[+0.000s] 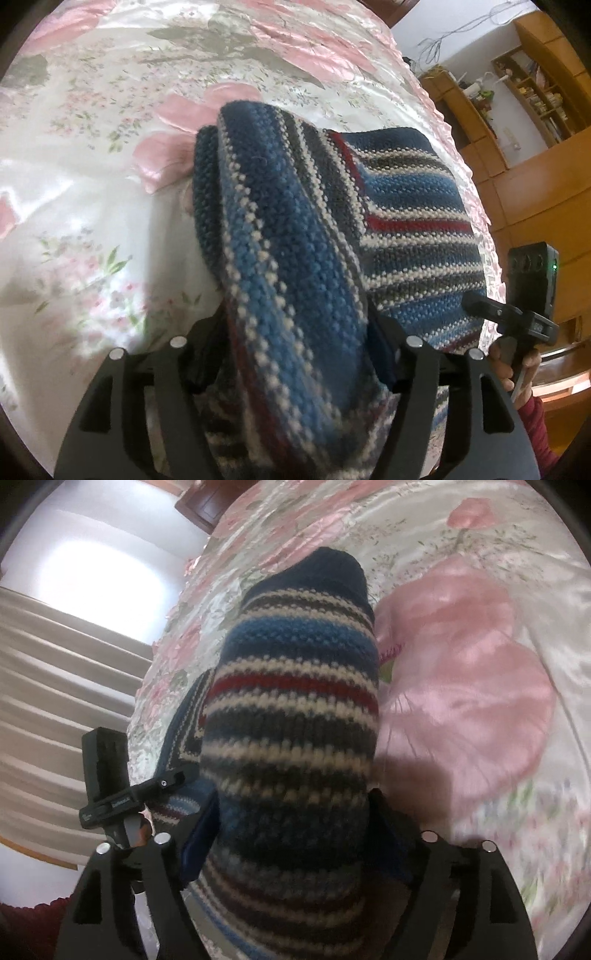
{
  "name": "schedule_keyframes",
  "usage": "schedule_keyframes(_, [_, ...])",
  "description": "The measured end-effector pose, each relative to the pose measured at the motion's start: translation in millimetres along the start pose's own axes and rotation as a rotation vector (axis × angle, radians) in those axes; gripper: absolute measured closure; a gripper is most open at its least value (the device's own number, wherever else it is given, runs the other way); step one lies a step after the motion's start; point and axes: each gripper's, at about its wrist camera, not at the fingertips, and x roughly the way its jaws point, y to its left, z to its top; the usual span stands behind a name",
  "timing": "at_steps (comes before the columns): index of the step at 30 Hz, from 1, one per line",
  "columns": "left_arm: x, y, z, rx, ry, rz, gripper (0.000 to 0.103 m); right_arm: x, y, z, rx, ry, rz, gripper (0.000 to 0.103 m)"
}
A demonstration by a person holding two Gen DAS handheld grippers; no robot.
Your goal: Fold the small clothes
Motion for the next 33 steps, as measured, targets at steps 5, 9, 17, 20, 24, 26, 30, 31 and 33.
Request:
schedule_keyframes(5, [-25.1,-5.8,-22.3,0.020,-0.016,0.062,0.024,-11.6,5.8,-26.4,-0.011,0.025,-0.038,0.019])
schedule_keyframes(9, [-35.8,-11.3,-47.8,0.002,-0.032,0.140,0.024,-11.4,9.8,-52.1,-0.022,0.048,-0.105,0.021])
schedule_keyframes(17, [-27.1,-21.0,-78.5,0.056,-0.039,0.265,0.024,-5.9,11.2,-73.6,-0.019,0.032,-0.175,0.058])
schedule_keyframes(20, [-21.0,-13.3,-80.7,0.037,-0.036,0.248,0.024,0.6,13.0,-73.4,-0.023,0.024,-0.188,0.064])
schedule_keyframes(24, [-18.7,-10.8,-80.7,0.064,-0.036,0.250,0.024,8.3,10.1,-72.5,-0.007,0.018,-0.184,0.066])
schedule_keyframes(26, [-19.8,-12.3,-79.7,0.063,-0.036,0.251,0.024,6.8,11.3,-72.7,-0.013,0.008,-0.180,0.063])
schedule_keyframes(30, [-30.9,-20.5,-82.2,0.053,-0.044,0.287,0.022,-6.8,19.8,-82.8,-0.009,-0.019,-0.206,0.044])
schedule_keyframes(31, [-34.9,-23.8,-83.8,0.057,-0.049,0.306,0.021,-9.9,23.5,-85.8,-0.016,-0.026,-0.233,0.040])
schedule_keyframes(33, [-43.2,-29.6,-88.8,0.061,-0.059,0.335,0.019,-17.0,33.3,-93.1,-0.030,-0.049,-0.298,0.034])
